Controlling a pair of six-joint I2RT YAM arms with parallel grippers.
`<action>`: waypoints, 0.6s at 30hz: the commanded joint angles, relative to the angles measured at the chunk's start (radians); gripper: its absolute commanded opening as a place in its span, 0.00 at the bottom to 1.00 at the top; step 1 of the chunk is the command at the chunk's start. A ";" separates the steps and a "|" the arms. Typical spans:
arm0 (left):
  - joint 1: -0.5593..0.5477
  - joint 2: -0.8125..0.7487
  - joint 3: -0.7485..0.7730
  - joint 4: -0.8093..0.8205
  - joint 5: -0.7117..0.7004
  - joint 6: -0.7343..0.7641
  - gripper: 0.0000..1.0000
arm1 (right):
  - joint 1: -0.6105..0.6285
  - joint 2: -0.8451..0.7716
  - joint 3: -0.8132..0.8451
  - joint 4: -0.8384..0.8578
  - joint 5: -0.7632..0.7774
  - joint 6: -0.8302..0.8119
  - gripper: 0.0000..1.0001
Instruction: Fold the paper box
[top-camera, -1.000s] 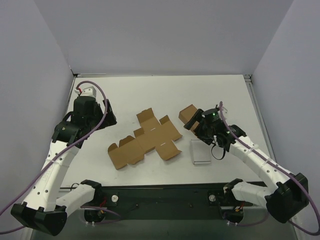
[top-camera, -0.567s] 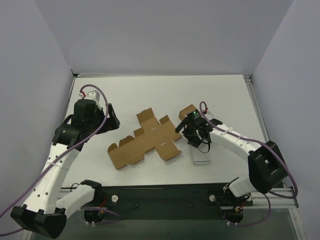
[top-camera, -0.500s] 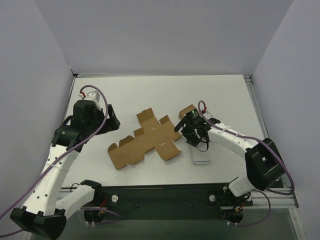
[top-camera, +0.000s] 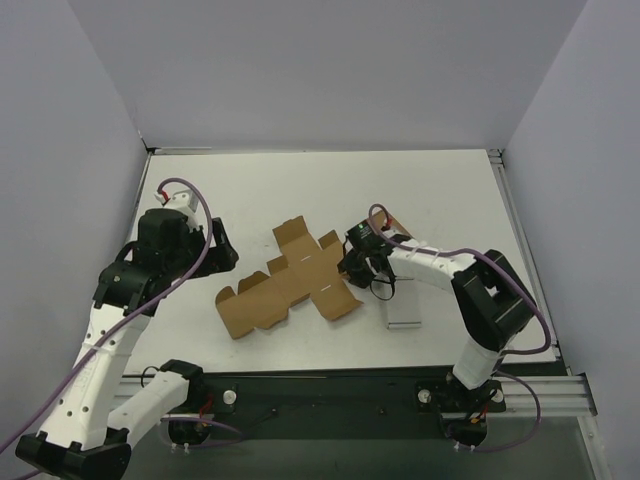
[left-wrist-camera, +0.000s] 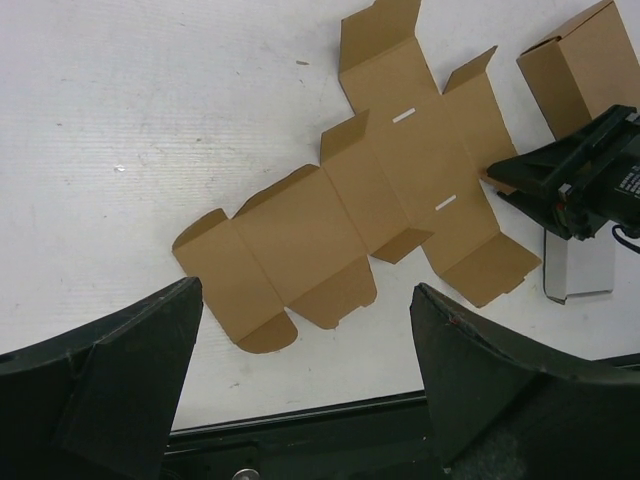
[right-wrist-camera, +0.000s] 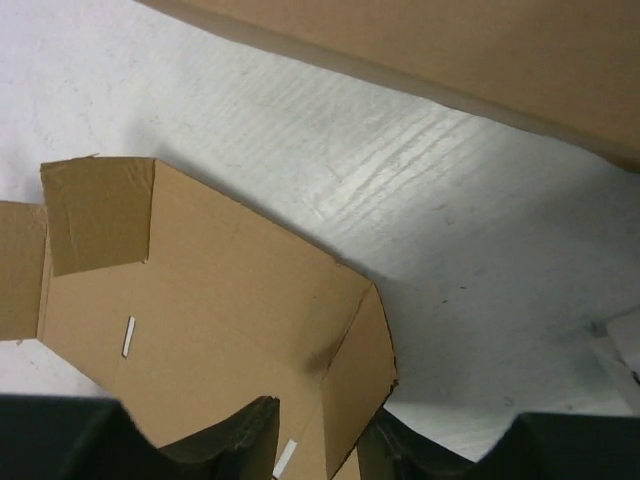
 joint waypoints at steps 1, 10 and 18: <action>0.007 -0.026 0.026 0.004 0.060 0.028 0.95 | 0.004 0.036 0.065 0.003 0.045 -0.059 0.29; 0.007 -0.022 0.012 0.086 0.186 0.091 0.97 | -0.009 -0.034 0.091 0.163 -0.069 -0.369 0.00; 0.024 0.039 0.005 0.171 0.229 0.143 0.97 | -0.032 -0.246 0.062 0.223 -0.266 -0.536 0.00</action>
